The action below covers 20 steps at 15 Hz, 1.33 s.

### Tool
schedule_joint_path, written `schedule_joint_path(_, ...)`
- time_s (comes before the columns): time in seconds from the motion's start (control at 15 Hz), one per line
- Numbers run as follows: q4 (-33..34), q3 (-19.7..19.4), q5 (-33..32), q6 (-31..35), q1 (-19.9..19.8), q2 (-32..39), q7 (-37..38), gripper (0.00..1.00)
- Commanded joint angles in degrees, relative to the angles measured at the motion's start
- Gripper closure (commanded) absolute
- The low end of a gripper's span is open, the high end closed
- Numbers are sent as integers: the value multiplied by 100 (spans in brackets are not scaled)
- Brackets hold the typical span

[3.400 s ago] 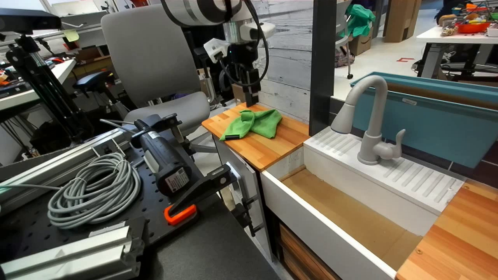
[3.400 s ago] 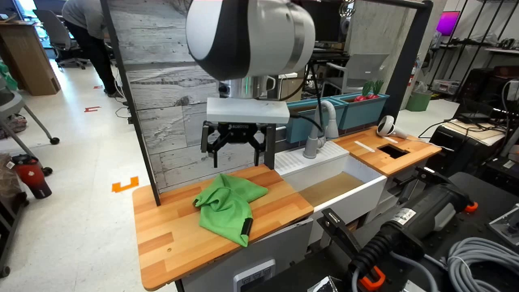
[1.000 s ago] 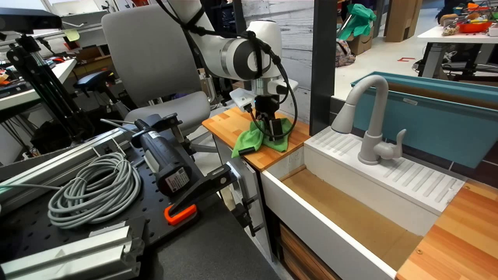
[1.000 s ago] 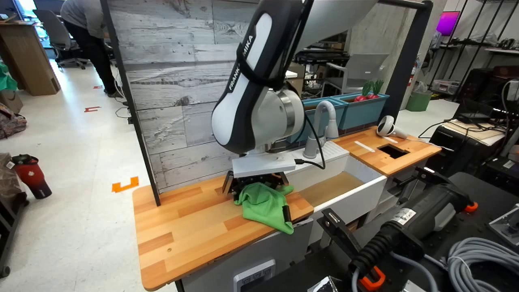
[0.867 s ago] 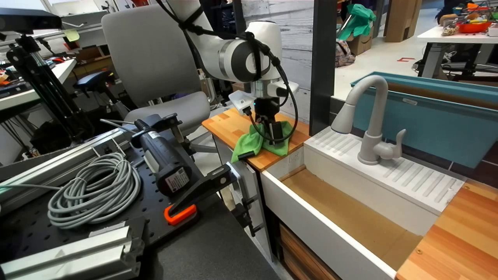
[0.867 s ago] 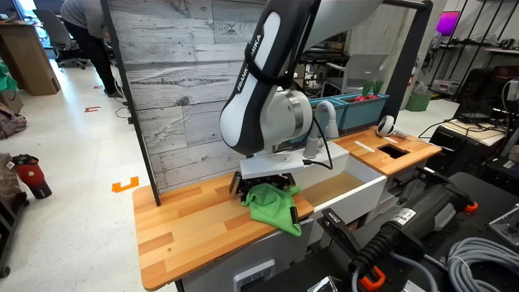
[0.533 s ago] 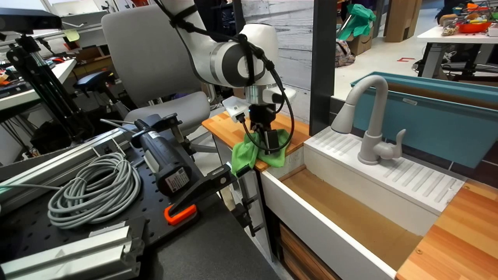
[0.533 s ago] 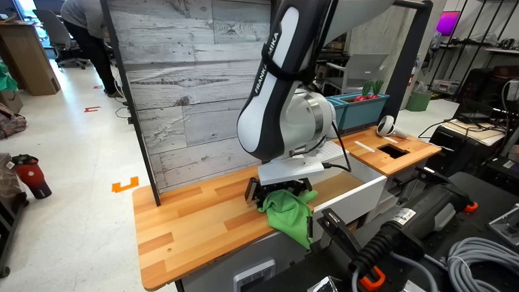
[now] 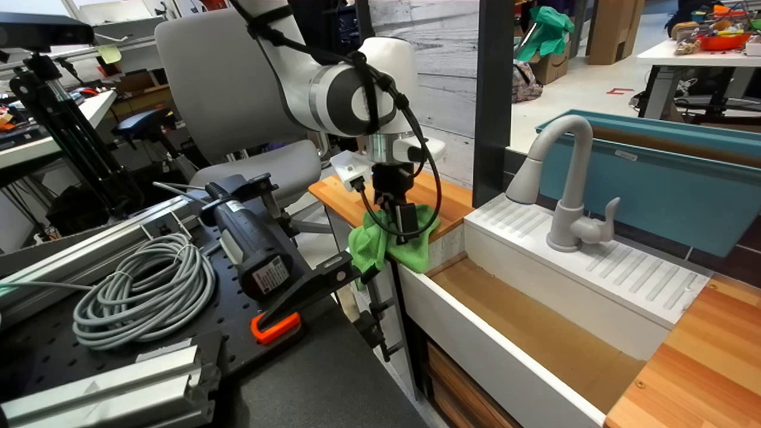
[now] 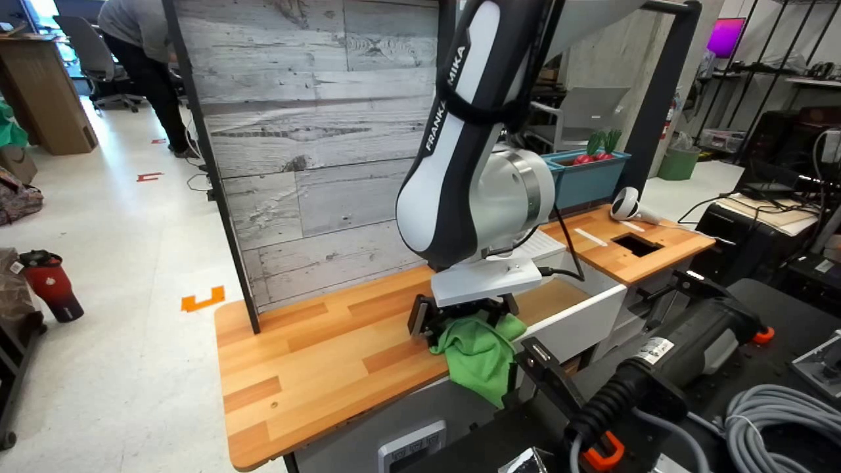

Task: Move the green towel to the right.

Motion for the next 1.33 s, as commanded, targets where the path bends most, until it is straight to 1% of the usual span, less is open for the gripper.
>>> schedule_joint_path(0.0,-13,-33,1,177,97,-68,-31,0)
schedule_joint_path(0.4,619,-36,21,55,239,140,96,0)
schedule_joint_path(0.87,1540,55,127,-104,298,370,336,0)
schedule_joint_path(1.07,1595,166,165,-11,282,254,348,0)
schedule_joint_path(1.2,1363,233,182,103,271,27,314,0)
schedule_joint_path(1.27,1128,287,212,165,245,-162,293,0)
